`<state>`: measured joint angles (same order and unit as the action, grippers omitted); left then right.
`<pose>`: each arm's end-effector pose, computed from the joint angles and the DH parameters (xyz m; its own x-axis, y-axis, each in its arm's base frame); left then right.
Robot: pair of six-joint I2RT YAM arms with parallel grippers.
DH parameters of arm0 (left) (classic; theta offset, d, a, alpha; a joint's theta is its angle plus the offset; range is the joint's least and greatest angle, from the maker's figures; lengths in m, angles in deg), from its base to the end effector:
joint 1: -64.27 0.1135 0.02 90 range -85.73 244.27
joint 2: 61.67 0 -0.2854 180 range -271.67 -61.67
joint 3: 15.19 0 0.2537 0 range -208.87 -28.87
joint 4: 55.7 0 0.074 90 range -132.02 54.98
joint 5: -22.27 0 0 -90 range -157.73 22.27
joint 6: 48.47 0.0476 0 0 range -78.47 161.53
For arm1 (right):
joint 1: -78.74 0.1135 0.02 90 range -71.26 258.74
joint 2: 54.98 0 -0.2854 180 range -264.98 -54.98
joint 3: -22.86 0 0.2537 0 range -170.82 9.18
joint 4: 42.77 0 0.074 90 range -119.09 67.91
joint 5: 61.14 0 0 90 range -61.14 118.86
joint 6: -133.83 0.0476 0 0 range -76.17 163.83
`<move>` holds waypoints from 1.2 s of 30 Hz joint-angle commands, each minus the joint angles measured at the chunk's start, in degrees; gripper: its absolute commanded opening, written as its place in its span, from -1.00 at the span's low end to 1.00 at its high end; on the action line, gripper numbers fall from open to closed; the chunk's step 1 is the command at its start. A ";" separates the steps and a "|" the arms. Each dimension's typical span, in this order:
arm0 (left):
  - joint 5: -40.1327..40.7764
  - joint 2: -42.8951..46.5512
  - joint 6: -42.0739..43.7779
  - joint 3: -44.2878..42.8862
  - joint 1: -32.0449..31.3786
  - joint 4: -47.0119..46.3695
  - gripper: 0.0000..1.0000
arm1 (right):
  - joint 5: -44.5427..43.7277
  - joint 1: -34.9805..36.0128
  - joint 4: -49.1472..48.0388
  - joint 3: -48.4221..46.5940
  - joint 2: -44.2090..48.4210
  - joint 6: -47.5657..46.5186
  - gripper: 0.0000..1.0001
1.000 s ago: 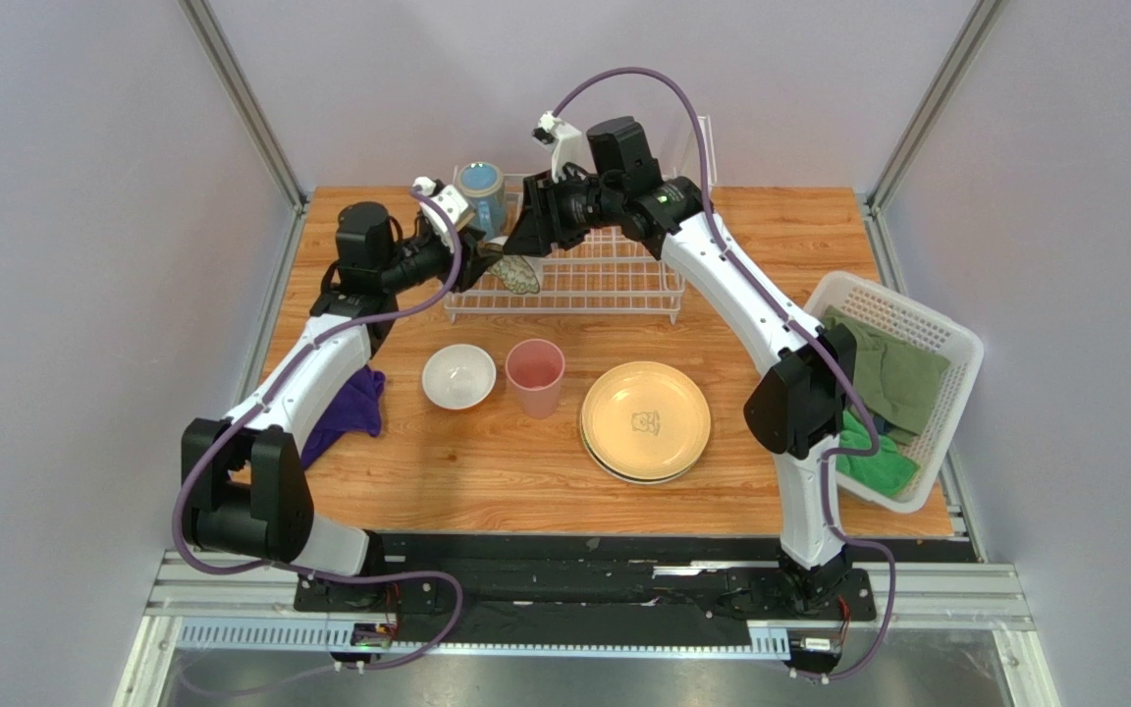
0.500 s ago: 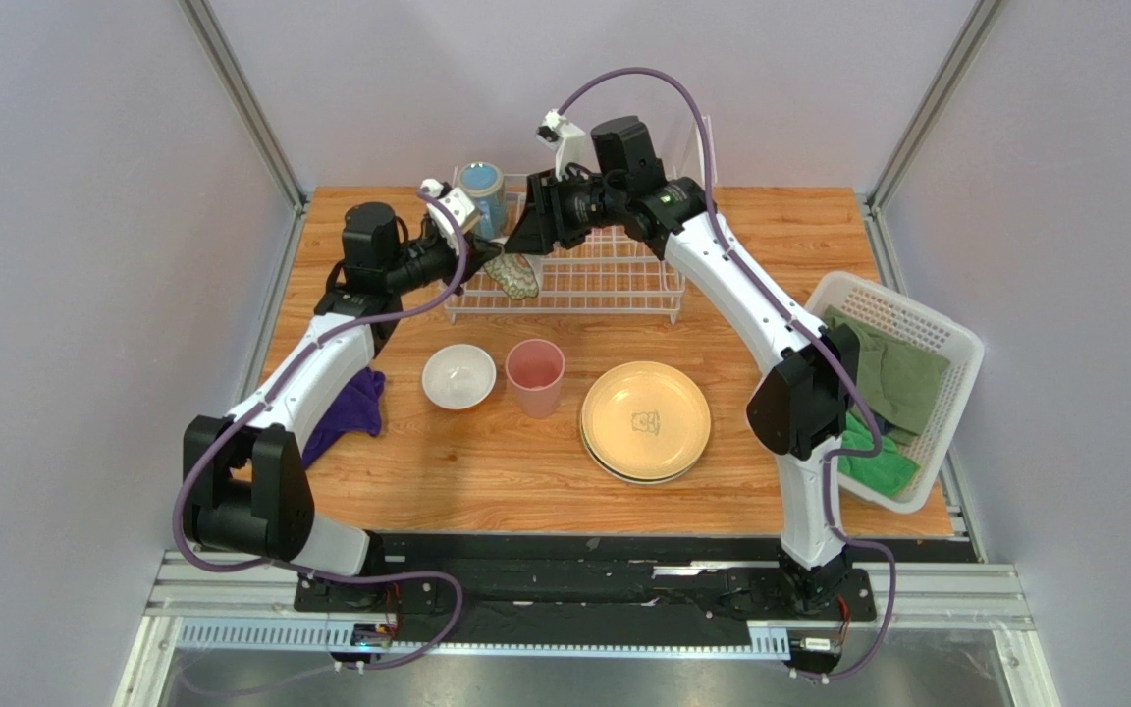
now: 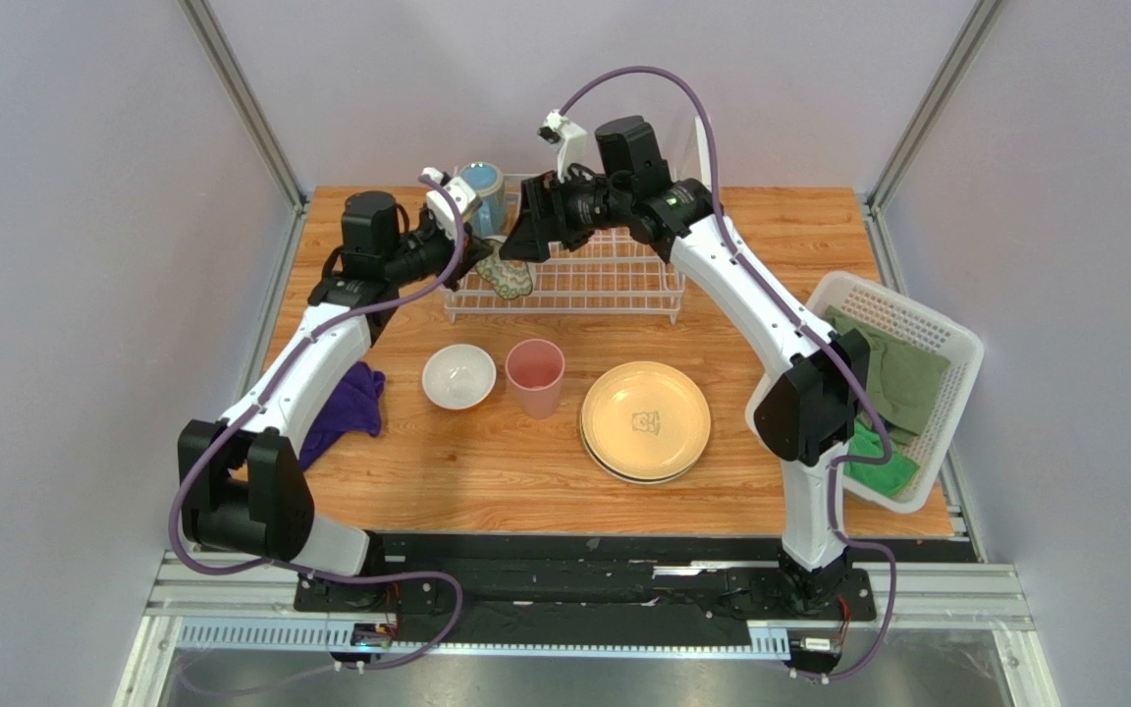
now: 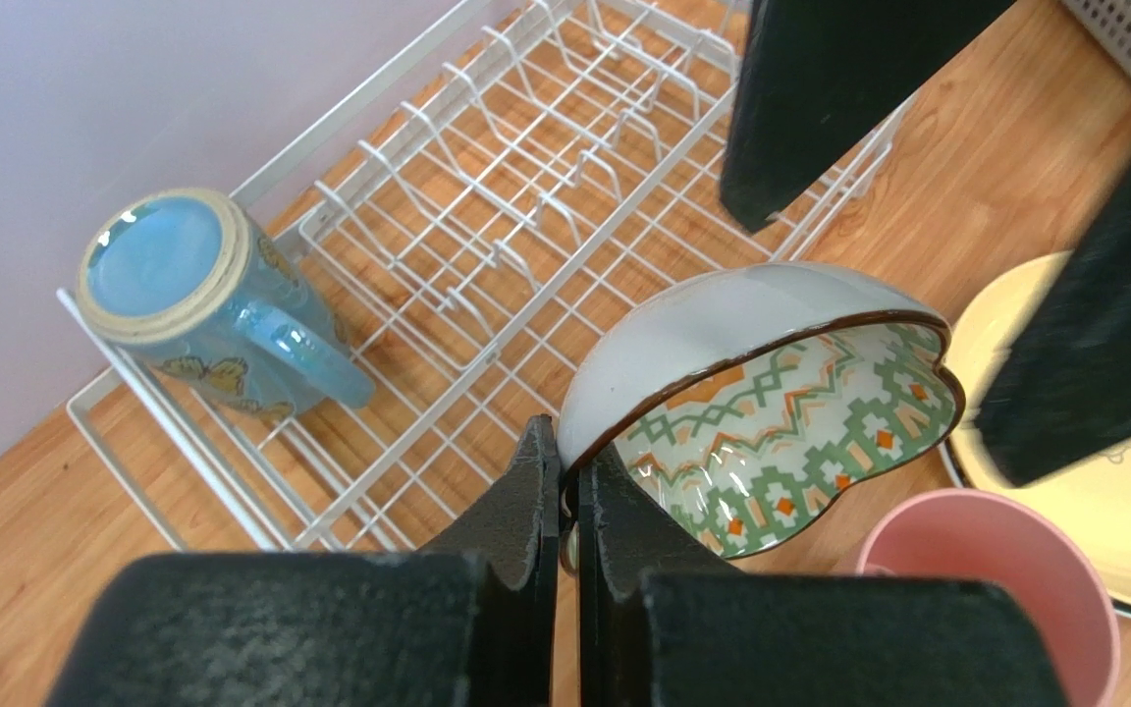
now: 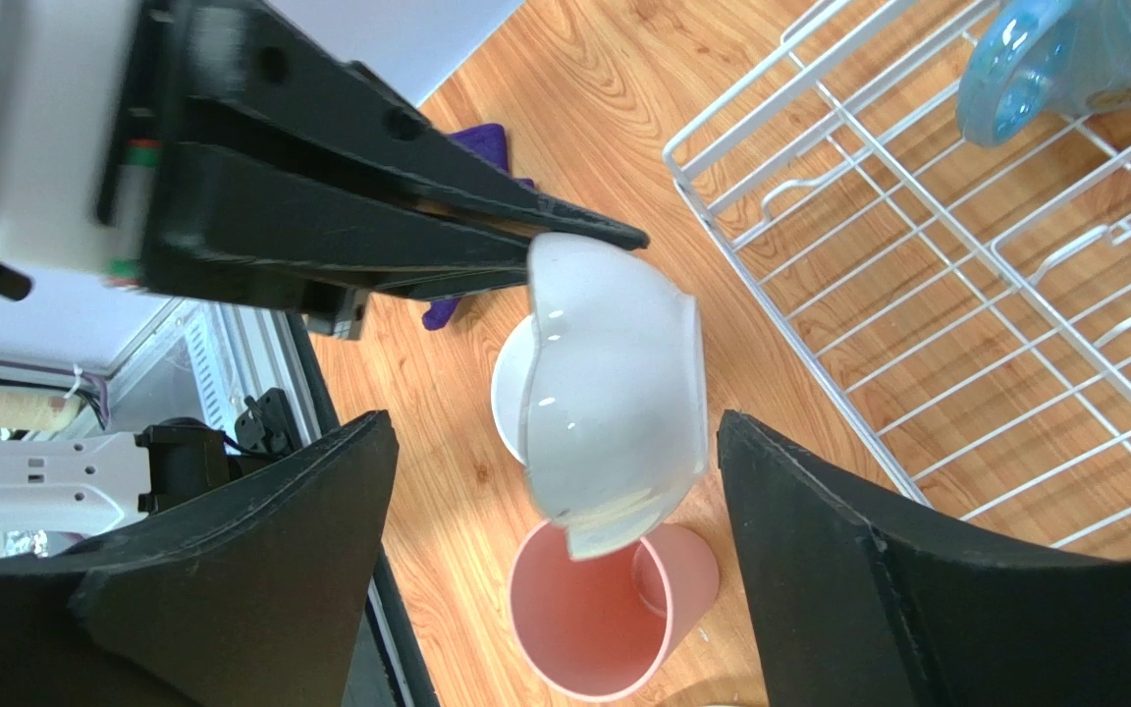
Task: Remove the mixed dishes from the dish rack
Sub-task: Place the bowl at the center of the board.
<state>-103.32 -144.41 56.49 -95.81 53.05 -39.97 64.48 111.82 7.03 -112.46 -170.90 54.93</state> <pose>0.3328 -0.0943 0.3527 -0.1094 0.2357 -0.9657 0.7554 0.6511 0.0734 0.3881 0.2859 0.3974 -0.5825 -0.1927 -0.7896 -0.7668 0.4525 0.4553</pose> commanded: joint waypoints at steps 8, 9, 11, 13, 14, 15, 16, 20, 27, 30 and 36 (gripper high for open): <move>9.39 6.09 8.75 -4.16 -0.03 17.43 -1.00 | -0.63 -0.30 -2.28 1.06 7.02 -1.51 0.78; 10.36 6.62 9.64 -4.69 -0.03 19.21 -1.00 | -0.72 -0.47 -2.28 1.32 7.20 -1.51 0.78; 12.38 8.11 12.44 -5.22 0.15 24.47 -1.00 | -2.13 -0.73 -2.19 2.20 7.81 -1.69 0.78; 14.57 9.52 13.95 -5.31 0.15 27.65 -1.00 | -2.74 -1.09 -1.93 2.73 8.16 -1.86 0.79; 15.37 9.96 15.09 -5.40 0.32 30.19 -1.00 | -2.74 -1.35 -2.02 3.42 8.43 -2.04 0.79; 16.60 10.40 15.53 -5.31 0.41 31.52 -1.00 | -2.74 -1.70 -1.93 3.69 8.52 -2.04 0.79; 17.13 10.67 16.15 -5.31 0.59 32.57 -1.00 | -2.57 -1.96 -1.93 4.13 8.69 -1.87 0.79; 19.94 10.50 19.31 -5.57 0.76 39.42 -1.00 | -1.95 -2.58 -1.93 5.36 8.87 -1.78 0.79; 22.94 6.46 18.44 -6.19 0.85 44.36 -1.00 | -1.08 -2.76 -1.93 6.95 8.78 -1.51 0.78; 23.03 3.99 17.12 -5.40 0.85 43.75 -1.00 | -0.90 -2.85 -2.28 8.26 9.13 -1.60 0.77; 22.15 -1.36 15.45 -4.34 0.85 40.85 -1.00 | -0.28 -2.93 -2.63 10.73 9.92 -1.77 0.76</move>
<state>-80.68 -143.64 73.72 -99.46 53.60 3.35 63.06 108.93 6.68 -102.48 -164.60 53.83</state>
